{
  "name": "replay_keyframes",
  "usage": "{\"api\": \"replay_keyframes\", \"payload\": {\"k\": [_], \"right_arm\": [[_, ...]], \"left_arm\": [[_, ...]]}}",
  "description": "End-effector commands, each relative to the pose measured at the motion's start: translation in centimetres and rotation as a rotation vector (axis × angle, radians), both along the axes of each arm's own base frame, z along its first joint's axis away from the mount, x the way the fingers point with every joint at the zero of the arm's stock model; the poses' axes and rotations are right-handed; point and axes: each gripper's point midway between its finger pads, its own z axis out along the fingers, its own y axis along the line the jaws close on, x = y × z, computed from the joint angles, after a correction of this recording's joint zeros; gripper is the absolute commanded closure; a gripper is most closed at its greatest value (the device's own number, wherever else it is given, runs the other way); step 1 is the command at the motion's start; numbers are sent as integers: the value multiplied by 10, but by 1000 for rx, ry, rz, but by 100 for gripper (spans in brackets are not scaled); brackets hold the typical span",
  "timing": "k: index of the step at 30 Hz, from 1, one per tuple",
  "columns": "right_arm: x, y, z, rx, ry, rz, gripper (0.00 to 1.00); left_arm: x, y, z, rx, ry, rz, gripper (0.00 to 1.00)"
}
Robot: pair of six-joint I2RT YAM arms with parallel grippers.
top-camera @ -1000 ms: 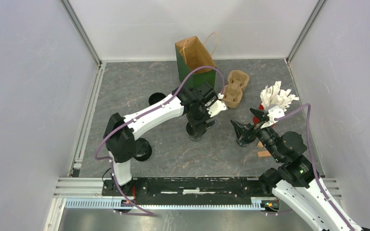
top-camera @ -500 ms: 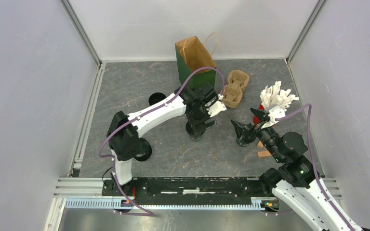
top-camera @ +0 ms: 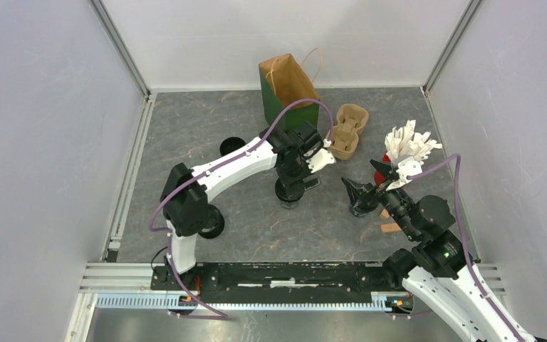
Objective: Pack the takeout coffee
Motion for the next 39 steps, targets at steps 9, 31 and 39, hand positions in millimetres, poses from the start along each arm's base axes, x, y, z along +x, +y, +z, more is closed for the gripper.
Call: {"api": "replay_keyframes", "payload": {"k": [9, 31, 39], "right_arm": [[0, 0, 20, 19, -54, 4, 2], [1, 1, 15, 18, -47, 4, 2], [1, 0, 14, 15, -48, -3, 2]], "left_arm": [[1, 0, 6, 7, 12, -21, 10], [-1, 0, 4, 7, 21, -20, 6], [0, -1, 7, 1, 16, -19, 0]]}}
